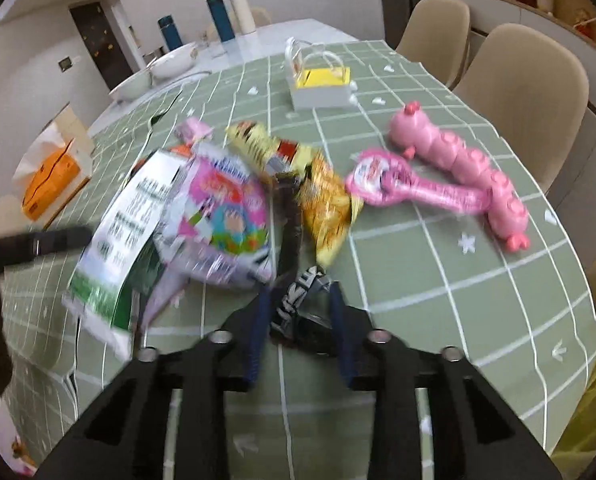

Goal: Collect trash
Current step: 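Move both tools back to the table and grasp the green milk carton with the left tool, then lift the green milk carton with the left tool toward the bin while the right tool grasps a black strap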

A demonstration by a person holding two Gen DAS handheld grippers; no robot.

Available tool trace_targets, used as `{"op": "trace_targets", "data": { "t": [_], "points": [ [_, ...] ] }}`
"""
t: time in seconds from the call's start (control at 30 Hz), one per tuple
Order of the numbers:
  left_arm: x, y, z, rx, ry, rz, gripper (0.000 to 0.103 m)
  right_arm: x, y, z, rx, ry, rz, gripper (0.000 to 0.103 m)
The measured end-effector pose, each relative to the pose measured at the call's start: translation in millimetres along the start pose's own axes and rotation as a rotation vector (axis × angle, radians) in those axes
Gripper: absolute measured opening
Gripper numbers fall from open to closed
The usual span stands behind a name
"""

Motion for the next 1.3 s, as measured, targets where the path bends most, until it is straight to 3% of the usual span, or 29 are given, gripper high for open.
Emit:
{"op": "trace_targets", "data": {
  "t": [0.2, 0.33, 0.47, 0.6, 0.63, 0.67, 0.77, 0.93, 1.07, 1.3],
  "points": [
    [22.5, 4.9, -20.6, 0.015, -0.023, -0.151, 0.045, -40.3, 19.9, 38.7, 0.091, 0.023, -0.006, 0.017],
    [33.9, 10.1, -30.3, 0.017, -0.048, -0.124, 0.051, -68.1, 36.9, 53.9, 0.192, 0.07, -0.04, 0.017],
    [50.2, 18.7, -33.5, 0.056, -0.129, -0.15, 0.052, -84.8, 46.7, 65.5, 0.242, 0.101, -0.027, 0.017],
    [53.0, 14.5, -27.1, -0.025, -0.205, -0.109, 0.05, -95.7, 52.3, 73.6, 0.247, 0.119, 0.002, 0.017],
    [51.3, 14.7, -24.7, -0.037, -0.218, -0.083, 0.042, -99.0, 53.6, 76.1, 0.249, 0.127, 0.005, 0.017],
    [50.2, 16.2, -21.8, -0.037, -0.225, -0.079, 0.026, -101.1, 53.7, 77.9, 0.254, 0.132, 0.005, 0.017],
    [41.3, 24.4, -11.9, -0.015, -0.234, -0.067, 0.02, -105.8, 56.0, 83.3, 0.262, 0.141, -0.005, 0.017],
    [29.1, 45.9, 2.5, 0.043, -0.231, -0.071, 0.019, -114.0, 56.2, 84.7, 0.256, 0.166, -0.005, 0.017],
    [10.6, 63.0, 3.8, 0.071, -0.177, -0.059, 0.019, -126.9, 57.0, 84.8, 0.251, 0.205, -0.005, 0.017],
    [-47.2, 108.6, -16.6, 0.226, 0.058, -0.129, 0.018, -138.6, 59.5, 88.0, 0.26, 0.24, -0.01, 0.017]
  ]
}}
Point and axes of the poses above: each gripper's, at about its wrist camera, not at the fingertips, and x roughly the way its jaws point, y to its right, z to its underside, the point moved 1 cm from there along x, roughly the way its jaws point, and after that the axes turned 8 degrees about x, right-handed, at the moved point
